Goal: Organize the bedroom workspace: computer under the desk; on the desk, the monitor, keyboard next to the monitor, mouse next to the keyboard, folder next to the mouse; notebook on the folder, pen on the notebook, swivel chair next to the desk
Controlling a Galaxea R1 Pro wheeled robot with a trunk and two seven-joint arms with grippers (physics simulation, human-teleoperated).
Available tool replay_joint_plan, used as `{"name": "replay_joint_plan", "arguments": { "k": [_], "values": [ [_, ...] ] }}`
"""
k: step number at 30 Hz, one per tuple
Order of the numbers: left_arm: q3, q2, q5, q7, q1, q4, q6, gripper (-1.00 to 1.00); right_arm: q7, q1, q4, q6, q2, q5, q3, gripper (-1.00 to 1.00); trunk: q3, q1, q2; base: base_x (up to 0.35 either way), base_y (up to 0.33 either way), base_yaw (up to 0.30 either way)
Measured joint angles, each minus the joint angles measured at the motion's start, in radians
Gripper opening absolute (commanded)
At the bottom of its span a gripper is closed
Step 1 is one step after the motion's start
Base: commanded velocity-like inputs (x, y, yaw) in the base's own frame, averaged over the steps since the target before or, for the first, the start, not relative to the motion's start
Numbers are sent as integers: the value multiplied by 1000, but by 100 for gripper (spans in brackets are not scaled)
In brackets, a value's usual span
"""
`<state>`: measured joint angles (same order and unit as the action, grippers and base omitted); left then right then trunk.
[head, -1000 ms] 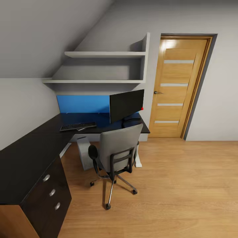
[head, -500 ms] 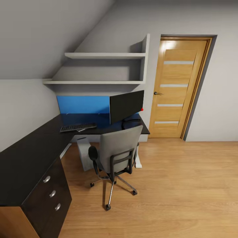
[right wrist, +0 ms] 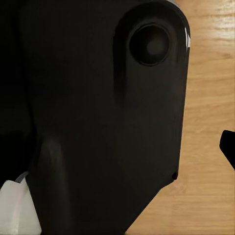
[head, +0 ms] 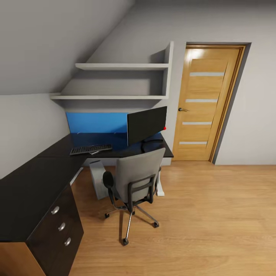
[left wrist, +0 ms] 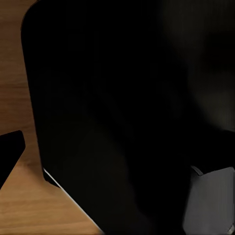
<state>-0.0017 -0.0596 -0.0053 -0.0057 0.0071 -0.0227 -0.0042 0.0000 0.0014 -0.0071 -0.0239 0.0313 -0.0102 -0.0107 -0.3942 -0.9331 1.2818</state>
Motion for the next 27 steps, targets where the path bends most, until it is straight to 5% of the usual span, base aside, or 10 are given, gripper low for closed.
{"name": "replay_joint_plan", "arguments": {
  "k": [5,6,11,27],
  "values": [
    [0,1,2,0,0,-3,-1,100,0,0,-1,-19,-2,3,6,100,16,19,-35,0,0,0],
    [0,1,2,0,0,-3,-1,100,0,0,-1,-88,-2,3,6,100,19,23,-42,0,0,0],
    [0,0,2,0,0,-3,-1,100,4,0,0,-153,-2,4,8,100,35,42,-77,0,0,0],
    [-1,0,2,-1,0,-3,0,100,4,0,0,-156,-1,6,9,100,85,104,-189,0,0,0]
  ]
}}
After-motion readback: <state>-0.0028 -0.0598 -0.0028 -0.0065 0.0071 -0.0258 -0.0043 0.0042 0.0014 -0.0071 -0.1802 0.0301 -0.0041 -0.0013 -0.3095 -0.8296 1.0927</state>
